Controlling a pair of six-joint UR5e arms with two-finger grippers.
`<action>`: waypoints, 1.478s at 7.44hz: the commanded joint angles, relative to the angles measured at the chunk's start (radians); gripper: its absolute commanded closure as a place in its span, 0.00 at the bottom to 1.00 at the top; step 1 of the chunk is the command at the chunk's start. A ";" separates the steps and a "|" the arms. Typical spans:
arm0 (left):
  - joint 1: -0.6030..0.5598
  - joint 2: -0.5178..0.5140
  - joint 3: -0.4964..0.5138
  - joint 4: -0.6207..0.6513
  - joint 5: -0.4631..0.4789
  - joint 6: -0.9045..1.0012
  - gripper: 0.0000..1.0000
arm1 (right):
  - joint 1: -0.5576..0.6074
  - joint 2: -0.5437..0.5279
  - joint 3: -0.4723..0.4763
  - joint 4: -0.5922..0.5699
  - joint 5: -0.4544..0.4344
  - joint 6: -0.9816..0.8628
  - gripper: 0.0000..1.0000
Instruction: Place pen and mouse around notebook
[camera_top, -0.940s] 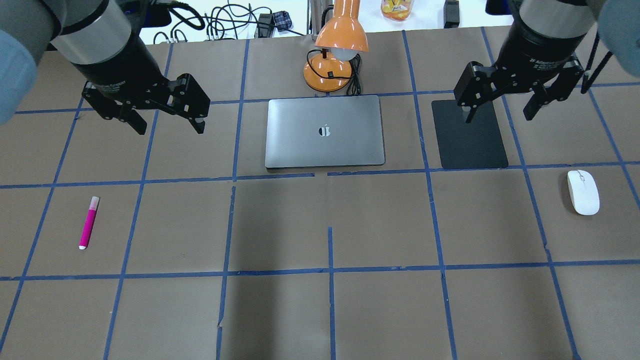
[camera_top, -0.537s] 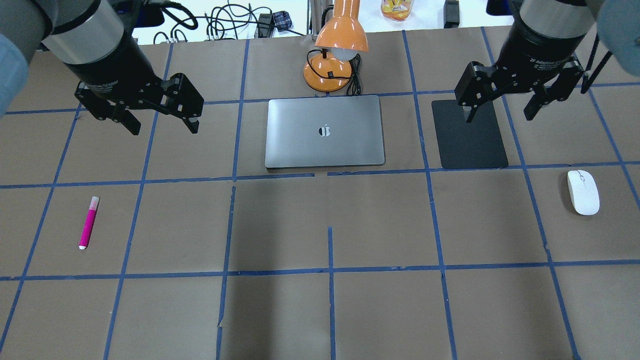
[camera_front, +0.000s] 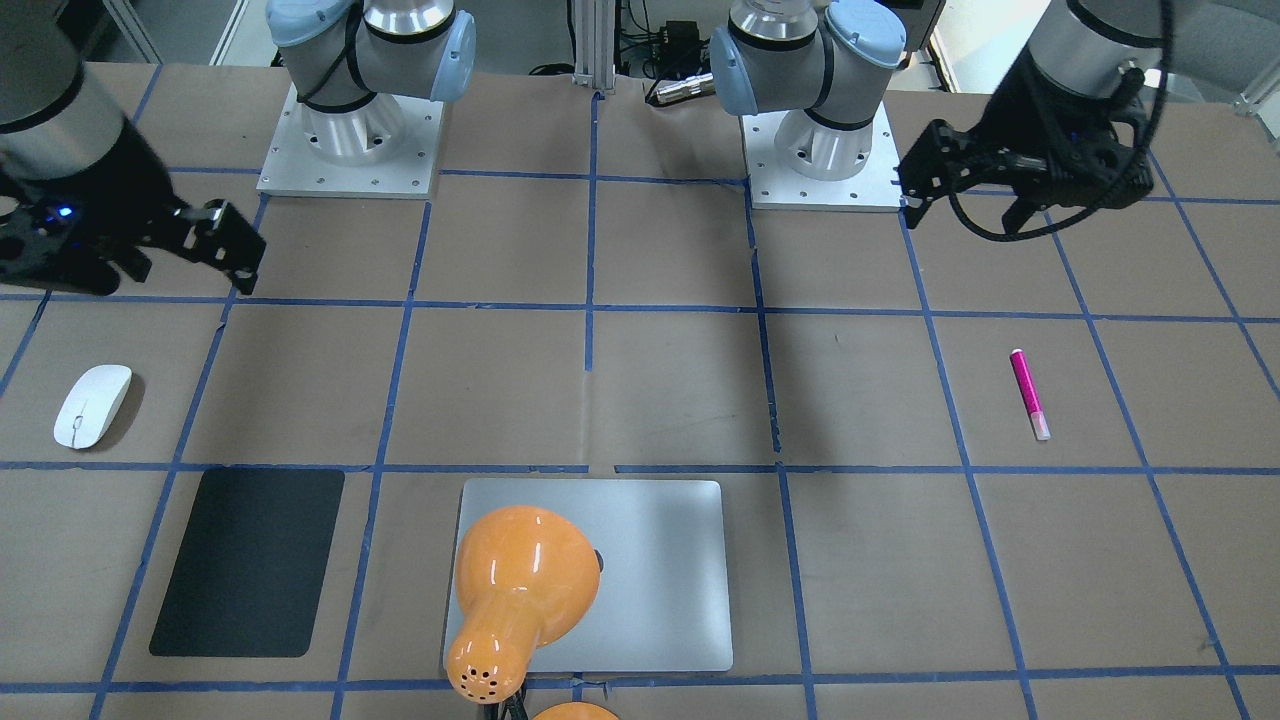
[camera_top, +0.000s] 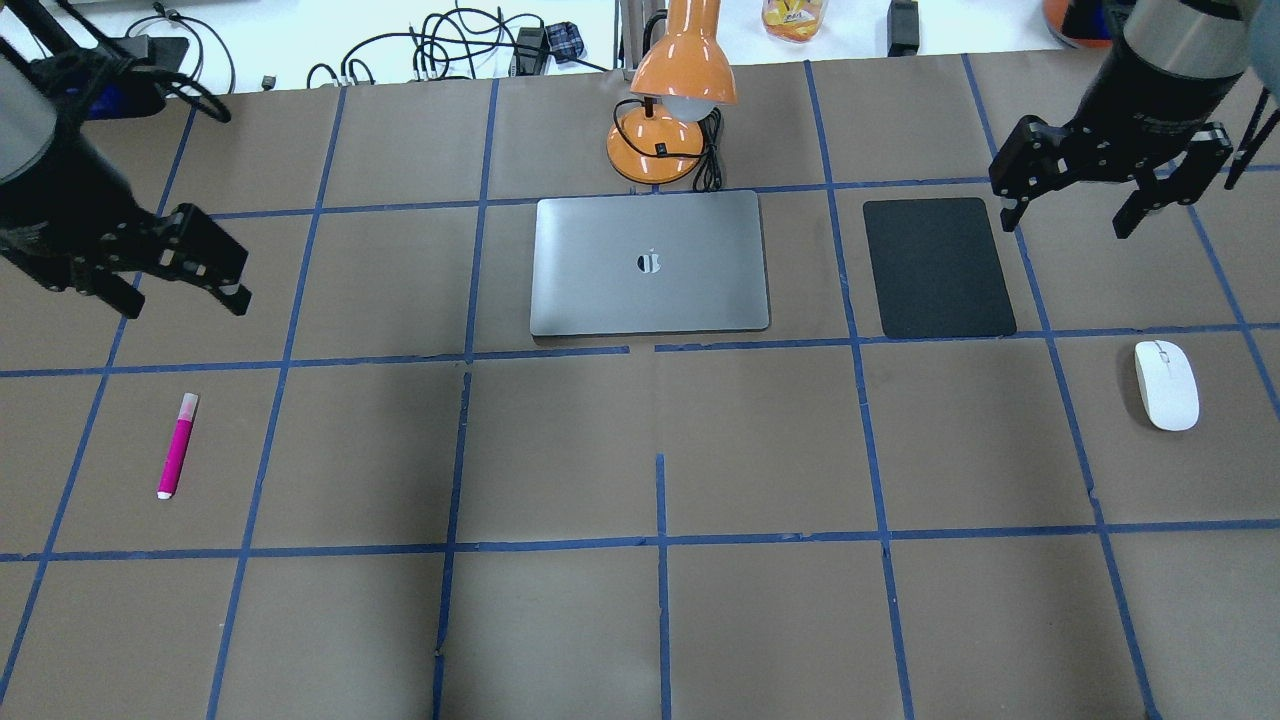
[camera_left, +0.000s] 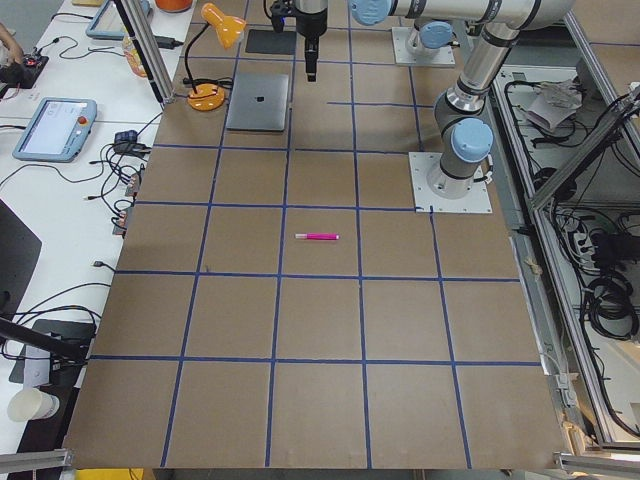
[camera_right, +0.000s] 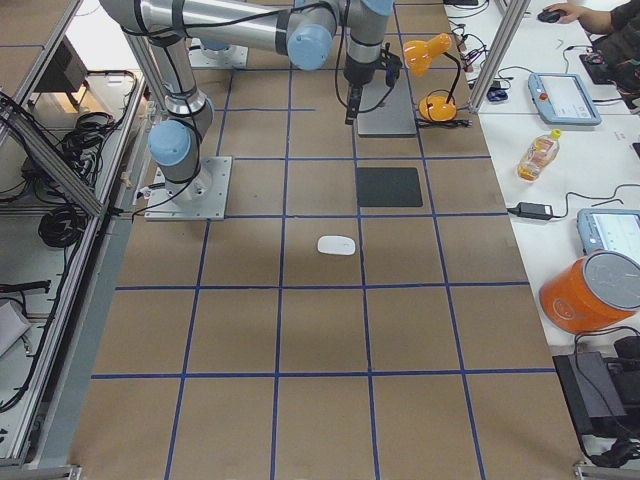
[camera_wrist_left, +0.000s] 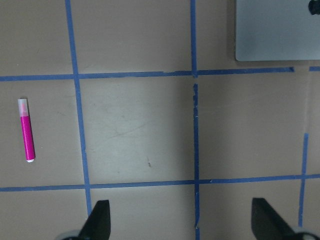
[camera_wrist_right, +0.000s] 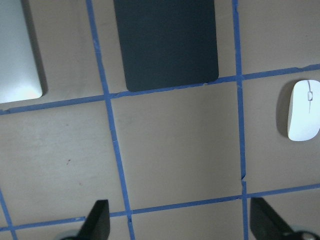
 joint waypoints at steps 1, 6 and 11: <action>0.217 -0.016 -0.175 0.201 0.000 0.225 0.00 | -0.135 0.096 0.010 -0.154 -0.046 -0.227 0.00; 0.376 -0.223 -0.479 0.822 -0.008 0.516 0.02 | -0.324 0.285 0.074 -0.385 -0.039 -0.308 0.00; 0.399 -0.401 -0.472 0.971 -0.002 0.450 0.02 | -0.340 0.319 0.274 -0.643 -0.036 -0.359 0.00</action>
